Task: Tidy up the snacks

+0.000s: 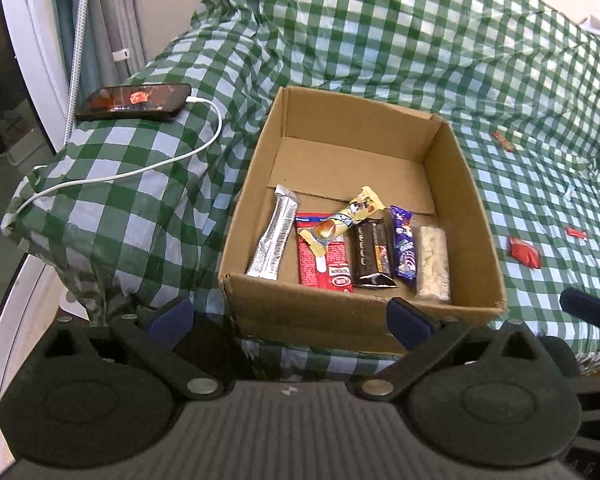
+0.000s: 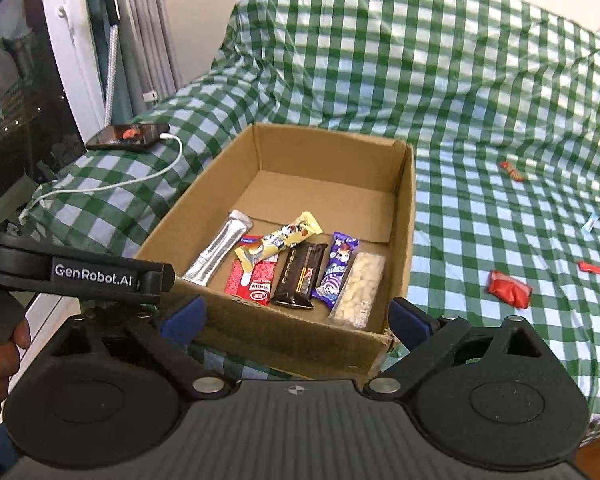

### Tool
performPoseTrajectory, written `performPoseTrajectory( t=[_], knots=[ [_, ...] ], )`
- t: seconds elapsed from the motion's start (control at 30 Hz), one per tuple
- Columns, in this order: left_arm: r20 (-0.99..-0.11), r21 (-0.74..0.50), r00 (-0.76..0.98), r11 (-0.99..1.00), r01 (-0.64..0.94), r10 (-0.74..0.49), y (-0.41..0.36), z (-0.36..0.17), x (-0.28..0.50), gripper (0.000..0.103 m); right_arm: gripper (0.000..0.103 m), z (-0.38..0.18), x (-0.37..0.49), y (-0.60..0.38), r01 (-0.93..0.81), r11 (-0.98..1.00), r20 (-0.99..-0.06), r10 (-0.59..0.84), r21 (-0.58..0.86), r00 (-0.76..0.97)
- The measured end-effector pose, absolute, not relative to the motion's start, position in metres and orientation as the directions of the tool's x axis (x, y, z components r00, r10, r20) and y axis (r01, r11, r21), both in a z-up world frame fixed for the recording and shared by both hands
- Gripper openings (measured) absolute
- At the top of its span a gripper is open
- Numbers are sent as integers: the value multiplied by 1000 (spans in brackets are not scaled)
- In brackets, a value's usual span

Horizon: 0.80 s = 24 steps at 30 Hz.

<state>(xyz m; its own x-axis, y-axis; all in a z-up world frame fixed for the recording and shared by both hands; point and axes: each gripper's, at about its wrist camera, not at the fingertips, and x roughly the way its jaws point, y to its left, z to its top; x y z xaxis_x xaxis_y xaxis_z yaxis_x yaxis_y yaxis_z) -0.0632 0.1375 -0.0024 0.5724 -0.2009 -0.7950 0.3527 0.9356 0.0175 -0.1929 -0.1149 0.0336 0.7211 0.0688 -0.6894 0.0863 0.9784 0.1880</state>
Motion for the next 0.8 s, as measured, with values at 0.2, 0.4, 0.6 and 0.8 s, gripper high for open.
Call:
performPoseTrajectory(
  t=[0.2, 0.4, 0.6, 0.8],
  knots=[
    [-768, 26, 604, 932, 363, -214, 139, 8, -84, 103, 98, 43, -213, -113, 89, 978, -656, 57, 187, 752],
    [-750, 30, 623, 929, 368, -222, 140, 16, -97, 103, 99, 51, -230, -112, 85, 980, -628, 50, 183, 776],
    [-739, 33, 634, 928, 370, -226, 143, 21, -107, 103, 100, 54, -241, -112, 87, 979, -615, 46, 186, 788],
    [-733, 30, 641, 930, 366, -228, 147, 25, -113, 103, 100, 56, -247, -111, 82, 980, -604, 47, 184, 796]
  ],
)
